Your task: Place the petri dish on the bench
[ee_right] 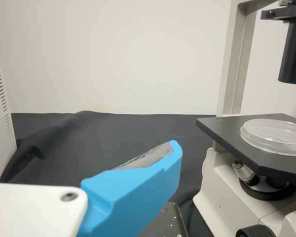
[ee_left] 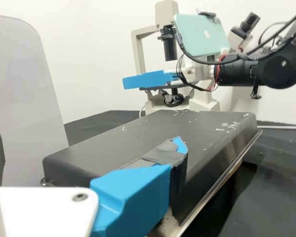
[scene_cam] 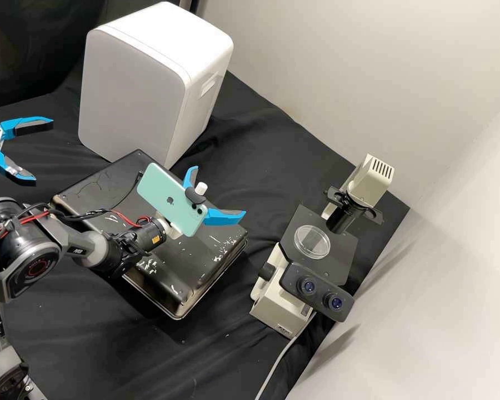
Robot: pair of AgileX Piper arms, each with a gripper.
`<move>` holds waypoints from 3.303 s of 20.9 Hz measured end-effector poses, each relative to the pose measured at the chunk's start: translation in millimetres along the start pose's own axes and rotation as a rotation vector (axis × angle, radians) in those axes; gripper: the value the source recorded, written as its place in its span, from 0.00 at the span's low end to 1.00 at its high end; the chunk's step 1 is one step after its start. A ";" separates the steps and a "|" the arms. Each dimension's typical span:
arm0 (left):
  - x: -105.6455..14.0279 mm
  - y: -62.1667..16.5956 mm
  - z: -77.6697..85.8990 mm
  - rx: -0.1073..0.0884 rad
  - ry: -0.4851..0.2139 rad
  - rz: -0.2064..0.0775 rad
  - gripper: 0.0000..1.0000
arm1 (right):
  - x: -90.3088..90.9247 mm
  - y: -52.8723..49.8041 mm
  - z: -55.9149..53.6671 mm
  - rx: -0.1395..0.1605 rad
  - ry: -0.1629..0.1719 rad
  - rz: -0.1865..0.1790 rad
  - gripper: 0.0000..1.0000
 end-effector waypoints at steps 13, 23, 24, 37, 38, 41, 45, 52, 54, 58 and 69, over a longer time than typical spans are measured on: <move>-2.4 0.6 6.8 -0.011 -0.074 -0.019 1.00 | 1.0 14.0 14.3 0.039 -0.043 0.045 1.00; -2.4 0.6 6.8 -0.011 -0.075 -0.019 1.00 | 23.8 43.5 47.7 0.066 -0.102 0.129 1.00; -2.3 0.5 7.2 -0.011 -0.077 -0.019 1.00 | 26.3 46.7 51.0 0.065 -0.108 0.140 1.00; -1.7 0.2 9.4 -0.010 -0.091 -0.022 1.00 | 54.8 54.4 78.3 0.064 -0.178 0.145 1.00; -1.7 0.2 9.4 -0.010 -0.091 -0.022 1.00 | 58.8 54.0 80.4 0.056 -0.181 0.142 1.00; -1.7 0.2 9.4 -0.006 -0.091 -0.021 1.00 | 69.7 55.6 87.6 0.038 -0.184 0.150 1.00; -1.4 -0.2 10.2 -0.005 -0.096 -0.023 1.00 | 77.2 58.6 96.5 0.037 -0.204 0.153 1.00; -0.6 -1.3 11.6 -0.008 -0.105 -0.029 1.00 | 77.0 69.1 107.3 0.037 -0.238 0.173 1.00; -0.3 -2.1 11.6 -0.011 -0.106 -0.033 1.00 | 78.5 75.2 110.2 0.039 -0.254 0.179 1.00; -0.1 -2.3 12.0 -0.010 -0.109 -0.034 1.00 | 82.8 90.2 114.7 0.038 -0.279 0.195 1.00; 0.0 -4.3 11.6 0.005 -0.108 -0.042 1.00 | 97.0 103.5 116.9 0.029 -0.281 0.210 1.00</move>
